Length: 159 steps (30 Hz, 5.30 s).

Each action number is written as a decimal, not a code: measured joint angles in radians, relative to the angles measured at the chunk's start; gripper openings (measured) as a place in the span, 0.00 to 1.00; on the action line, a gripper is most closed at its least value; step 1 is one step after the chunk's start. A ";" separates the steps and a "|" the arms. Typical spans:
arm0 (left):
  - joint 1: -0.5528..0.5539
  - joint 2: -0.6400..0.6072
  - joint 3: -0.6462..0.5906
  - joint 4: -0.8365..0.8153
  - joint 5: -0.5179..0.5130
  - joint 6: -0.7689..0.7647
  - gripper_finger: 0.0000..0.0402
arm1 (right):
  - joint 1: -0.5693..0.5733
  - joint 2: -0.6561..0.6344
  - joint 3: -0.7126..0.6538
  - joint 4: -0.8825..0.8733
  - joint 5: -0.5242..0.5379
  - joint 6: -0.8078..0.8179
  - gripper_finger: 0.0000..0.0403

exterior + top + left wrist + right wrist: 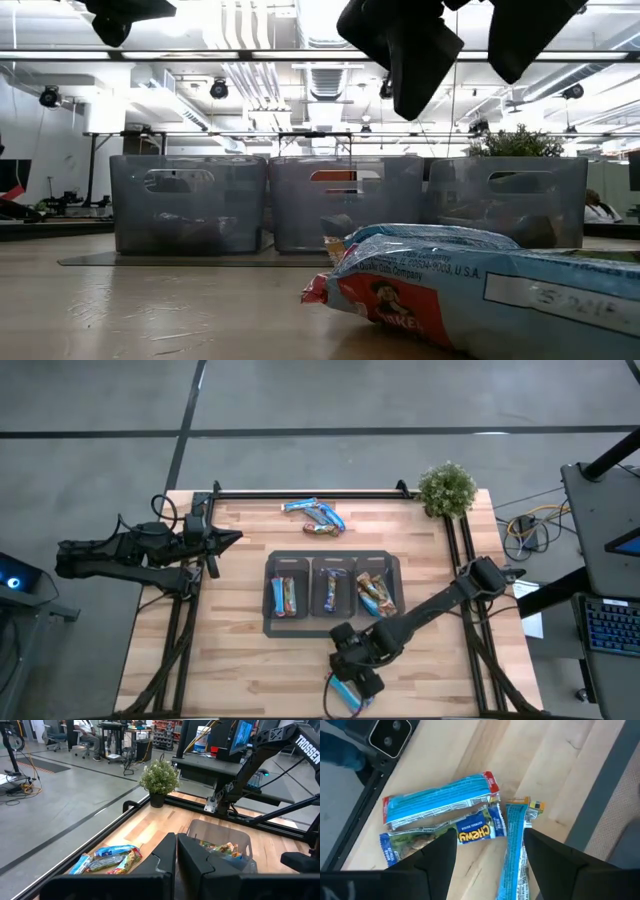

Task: Pick and place Granola Bars by type
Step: Put the yellow granola bar into the right black bin

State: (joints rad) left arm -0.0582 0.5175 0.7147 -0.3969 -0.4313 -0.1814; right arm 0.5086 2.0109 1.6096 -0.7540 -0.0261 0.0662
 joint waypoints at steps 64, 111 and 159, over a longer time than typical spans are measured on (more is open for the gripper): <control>0.000 0.035 0.000 0.022 0.000 -0.028 0.00 | 0.082 0.003 -0.158 -0.011 0.265 0.163 0.56; 0.000 0.035 0.000 0.023 0.000 -0.034 0.00 | 0.021 0.002 -0.284 0.113 0.179 0.159 0.56; 0.000 0.035 0.000 0.066 0.000 -0.034 0.00 | 0.013 0.002 -0.294 0.139 0.113 0.146 0.19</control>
State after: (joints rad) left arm -0.0582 0.5522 0.7151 -0.3305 -0.4309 -0.2157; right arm 0.5217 2.0132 1.3151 -0.6153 0.0864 0.2123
